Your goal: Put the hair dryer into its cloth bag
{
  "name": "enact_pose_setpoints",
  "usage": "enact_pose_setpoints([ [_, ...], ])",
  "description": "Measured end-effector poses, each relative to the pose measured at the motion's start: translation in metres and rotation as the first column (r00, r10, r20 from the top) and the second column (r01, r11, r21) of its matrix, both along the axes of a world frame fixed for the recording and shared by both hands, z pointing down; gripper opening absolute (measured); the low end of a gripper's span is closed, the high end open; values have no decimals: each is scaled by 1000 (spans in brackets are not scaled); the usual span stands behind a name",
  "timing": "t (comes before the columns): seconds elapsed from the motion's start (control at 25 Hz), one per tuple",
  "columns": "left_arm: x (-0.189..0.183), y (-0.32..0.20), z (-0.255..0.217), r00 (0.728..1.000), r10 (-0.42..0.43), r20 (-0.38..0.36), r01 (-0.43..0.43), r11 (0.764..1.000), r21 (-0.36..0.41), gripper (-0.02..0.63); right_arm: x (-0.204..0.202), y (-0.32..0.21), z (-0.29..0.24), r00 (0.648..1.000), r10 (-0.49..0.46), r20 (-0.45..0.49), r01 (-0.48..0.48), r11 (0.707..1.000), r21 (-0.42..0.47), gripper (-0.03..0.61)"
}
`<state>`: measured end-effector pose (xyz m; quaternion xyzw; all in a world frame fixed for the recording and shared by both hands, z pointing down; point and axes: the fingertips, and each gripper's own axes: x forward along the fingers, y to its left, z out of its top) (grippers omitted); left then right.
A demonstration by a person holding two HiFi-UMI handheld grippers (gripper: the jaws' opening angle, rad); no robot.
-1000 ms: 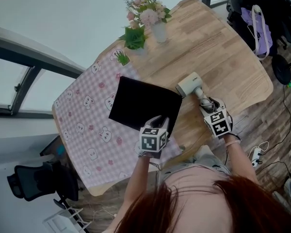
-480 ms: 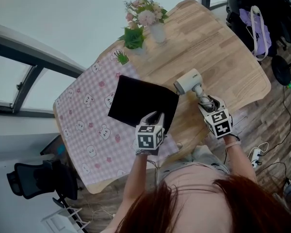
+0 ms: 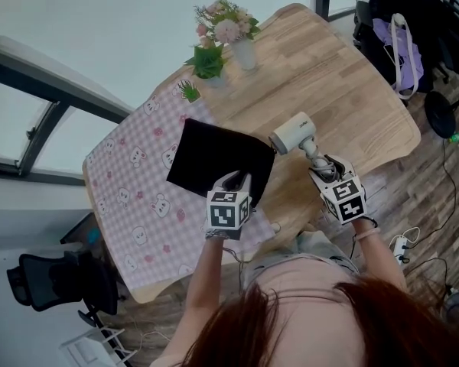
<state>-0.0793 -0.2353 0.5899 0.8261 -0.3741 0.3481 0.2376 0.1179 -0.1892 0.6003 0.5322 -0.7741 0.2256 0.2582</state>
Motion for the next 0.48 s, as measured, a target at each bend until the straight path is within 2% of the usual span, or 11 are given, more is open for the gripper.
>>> enact_pose_setpoints([
  [0.48,1,-4,-10,1000,8,15,-8,1000,25,76,-14,25,-10,996,-90,7,90,996,-7,232],
])
